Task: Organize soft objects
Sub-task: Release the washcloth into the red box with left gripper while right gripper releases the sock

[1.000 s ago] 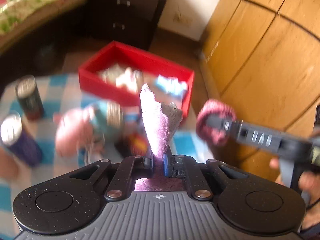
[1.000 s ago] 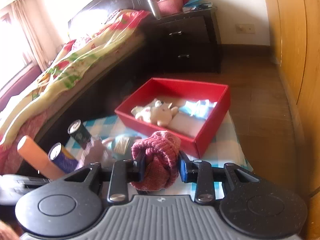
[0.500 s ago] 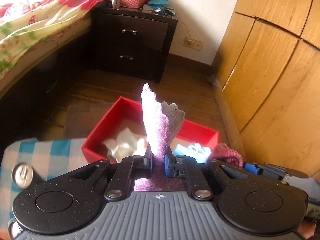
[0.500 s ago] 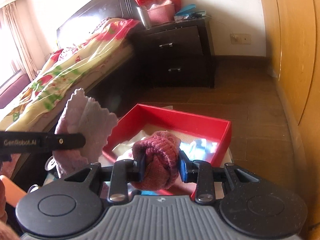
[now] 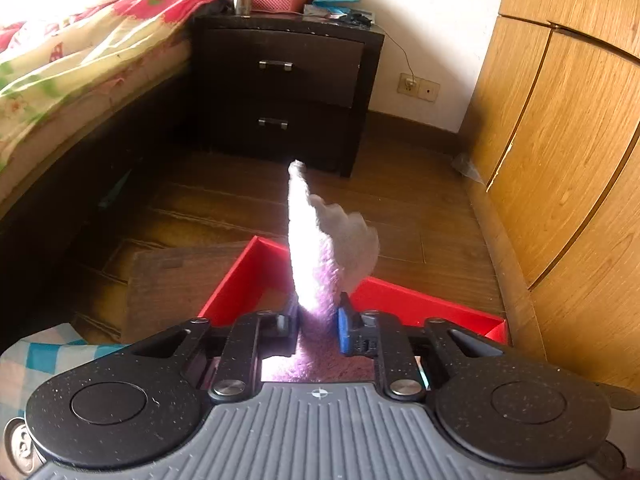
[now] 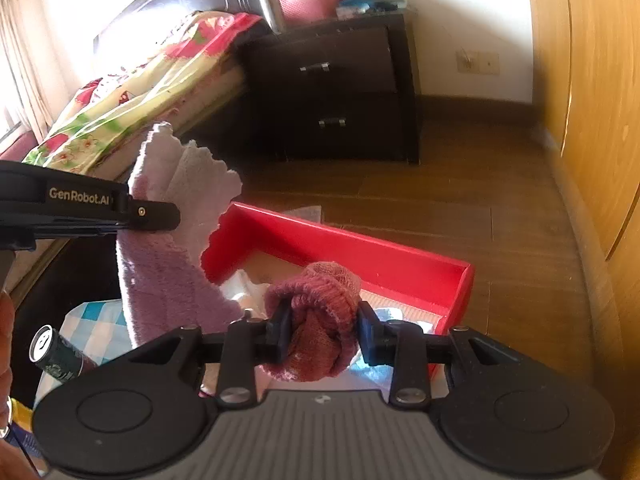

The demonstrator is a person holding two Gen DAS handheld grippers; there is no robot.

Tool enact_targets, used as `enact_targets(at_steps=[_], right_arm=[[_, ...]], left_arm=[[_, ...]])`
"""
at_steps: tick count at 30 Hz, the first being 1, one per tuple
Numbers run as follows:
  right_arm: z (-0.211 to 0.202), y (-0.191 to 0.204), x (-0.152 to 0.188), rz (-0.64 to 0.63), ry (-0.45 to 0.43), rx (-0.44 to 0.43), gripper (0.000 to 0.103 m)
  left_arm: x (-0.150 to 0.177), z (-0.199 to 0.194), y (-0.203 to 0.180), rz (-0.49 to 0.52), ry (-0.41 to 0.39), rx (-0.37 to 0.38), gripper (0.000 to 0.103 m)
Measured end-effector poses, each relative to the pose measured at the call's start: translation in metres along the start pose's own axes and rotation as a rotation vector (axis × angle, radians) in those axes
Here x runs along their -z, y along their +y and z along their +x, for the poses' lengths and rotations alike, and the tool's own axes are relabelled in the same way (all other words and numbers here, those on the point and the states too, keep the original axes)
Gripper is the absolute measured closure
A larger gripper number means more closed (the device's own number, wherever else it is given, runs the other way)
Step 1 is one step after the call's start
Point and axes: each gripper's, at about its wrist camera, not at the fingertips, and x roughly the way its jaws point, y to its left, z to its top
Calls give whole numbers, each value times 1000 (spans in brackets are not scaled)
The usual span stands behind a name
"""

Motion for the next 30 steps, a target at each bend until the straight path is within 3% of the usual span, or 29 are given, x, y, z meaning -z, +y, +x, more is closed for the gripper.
enact_targets(at_steps=[1, 5, 14, 30], right_arm=[[2, -1, 1, 7, -1, 4, 87], [1, -2, -1, 20, -15, 22, 80], [-36, 7, 6, 26, -43, -9, 72], [-90, 45, 46, 16, -9, -56, 67]], left_arm=[[1, -1, 0, 4, -4, -1, 81], [-1, -8, 1, 3, -19, -12, 58], [7, -63, 12, -35, -51, 32, 57], [78, -138, 28, -55, -8, 66, 49]])
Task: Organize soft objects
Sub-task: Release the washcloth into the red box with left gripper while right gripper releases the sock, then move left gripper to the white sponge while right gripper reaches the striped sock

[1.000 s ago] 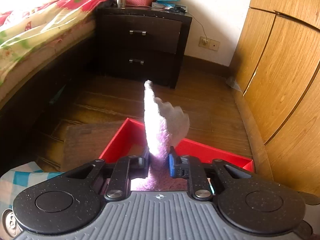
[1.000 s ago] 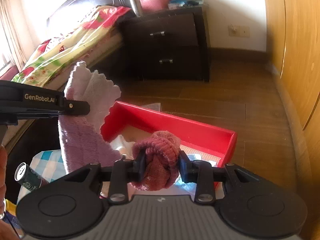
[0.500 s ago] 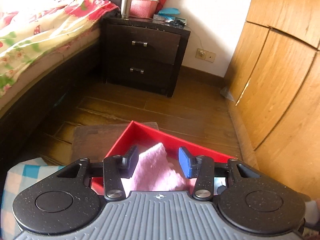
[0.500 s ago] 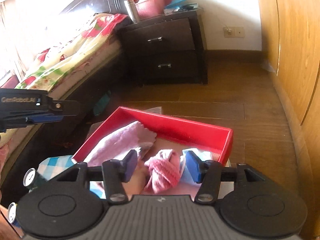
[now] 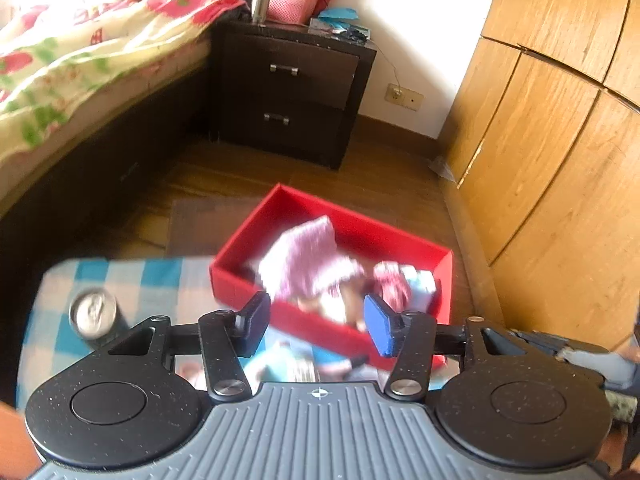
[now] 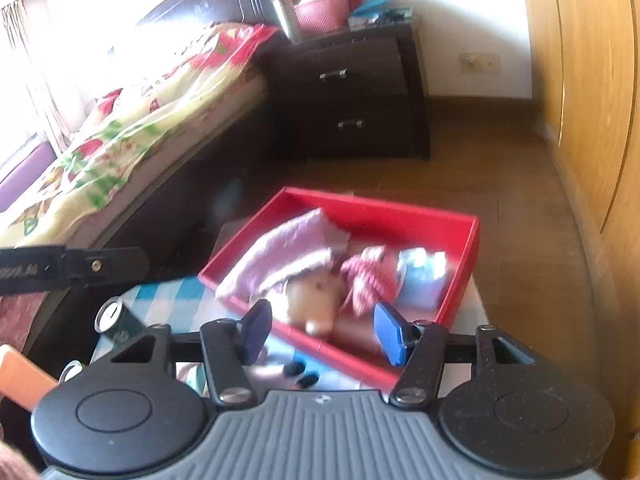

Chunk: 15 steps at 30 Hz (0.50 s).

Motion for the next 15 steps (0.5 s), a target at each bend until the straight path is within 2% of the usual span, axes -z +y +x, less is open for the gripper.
enact_targets(at_steps=[4, 6, 9, 12, 15], right_arm=[[-2, 10, 19, -25, 34, -5, 66], [-3, 15, 28, -29, 53, -10, 65], [-3, 21, 41, -46, 80, -18, 63], [4, 34, 57, -107, 127, -28, 61], [11, 45, 70, -155, 167, -38, 61]], left_arm=[[31, -13, 5, 0, 4, -5, 43], [49, -16, 10, -21, 35, 14, 37], [82, -19, 14, -31, 80, 21, 37], [115, -22, 23, -91, 111, 20, 31], [142, -19, 35, -151, 165, 1, 30]])
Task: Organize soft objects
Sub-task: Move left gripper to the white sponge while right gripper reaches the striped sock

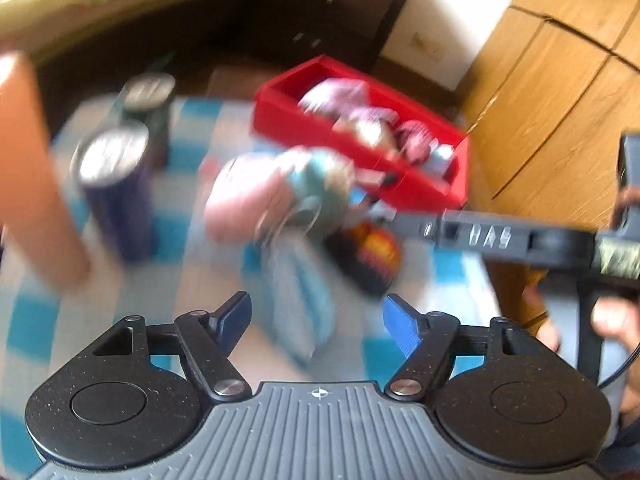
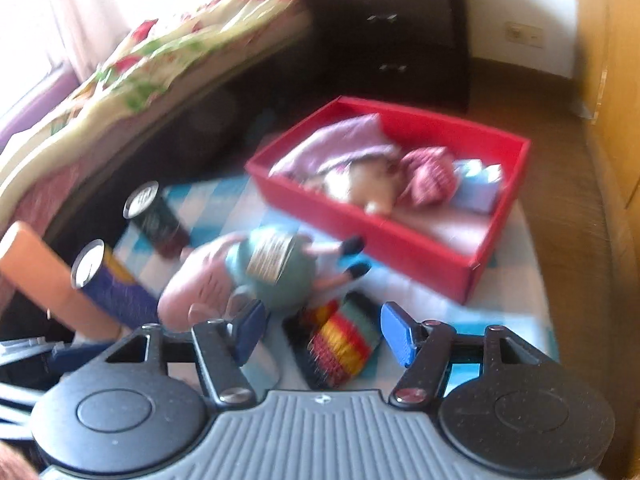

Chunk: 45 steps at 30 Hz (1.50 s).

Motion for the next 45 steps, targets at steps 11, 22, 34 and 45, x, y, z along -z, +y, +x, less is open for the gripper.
enact_targets(at_steps=[11, 22, 34, 45], right_arm=[[12, 13, 1, -32, 23, -13, 60], [18, 6, 0, -28, 40, 0, 60], [51, -18, 2, 31, 113, 131, 60], [69, -19, 4, 90, 148, 108, 54]], left_arm=[[37, 32, 15, -71, 119, -110, 22], [38, 60, 14, -85, 134, -126, 33], [29, 11, 35, -100, 44, -44, 41], [24, 14, 35, -83, 47, -42, 40]])
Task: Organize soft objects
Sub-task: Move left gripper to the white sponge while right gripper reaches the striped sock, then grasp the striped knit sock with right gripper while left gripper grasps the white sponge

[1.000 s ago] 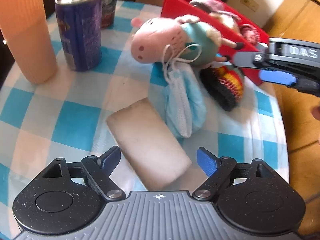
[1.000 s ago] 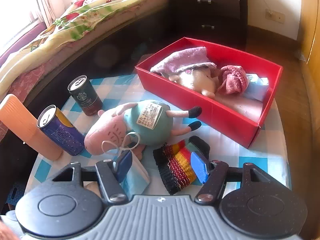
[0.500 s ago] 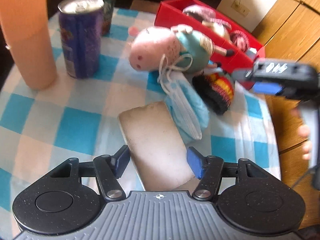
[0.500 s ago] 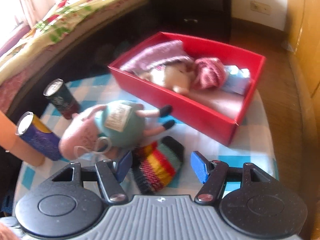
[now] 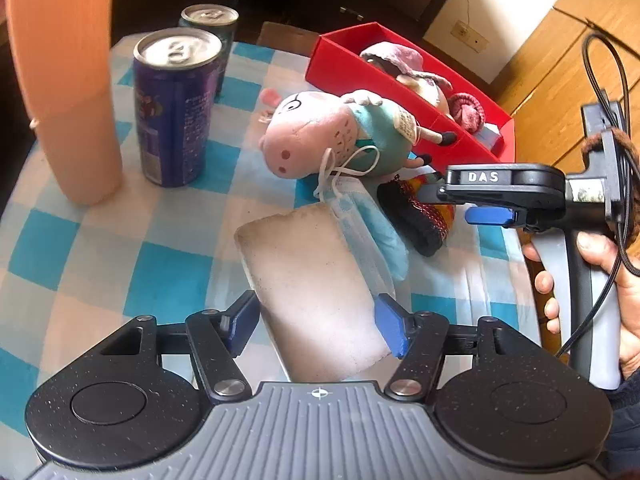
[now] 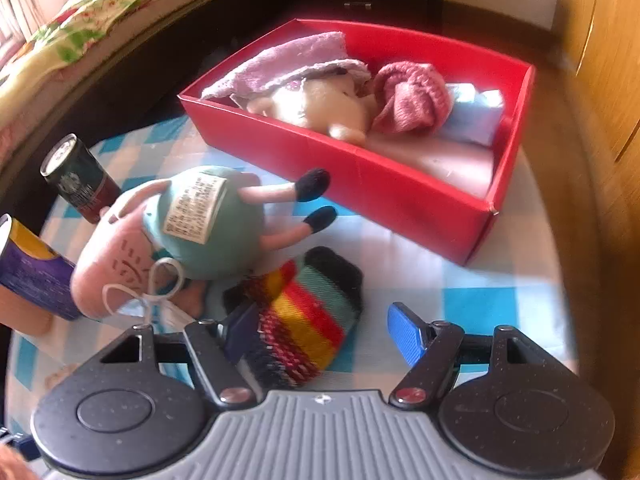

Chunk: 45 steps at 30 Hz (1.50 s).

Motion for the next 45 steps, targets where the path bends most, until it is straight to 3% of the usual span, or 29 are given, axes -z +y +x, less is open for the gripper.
enact_targets(at_steps=[13, 15, 17, 21, 45], right_arm=[[17, 18, 4, -71, 26, 22, 54], [19, 20, 5, -88, 30, 24, 60], [20, 20, 5, -96, 38, 26, 82], [17, 21, 8, -115, 44, 6, 95], [-30, 20, 46, -210, 42, -85, 99]], left_arm=[[-3, 11, -3, 18, 14, -25, 39], [-3, 10, -3, 19, 15, -24, 39], [-2, 9, -4, 27, 11, -26, 39], [-2, 8, -9, 57, -1, -49, 38], [1, 7, -32, 162, -36, -110, 37]])
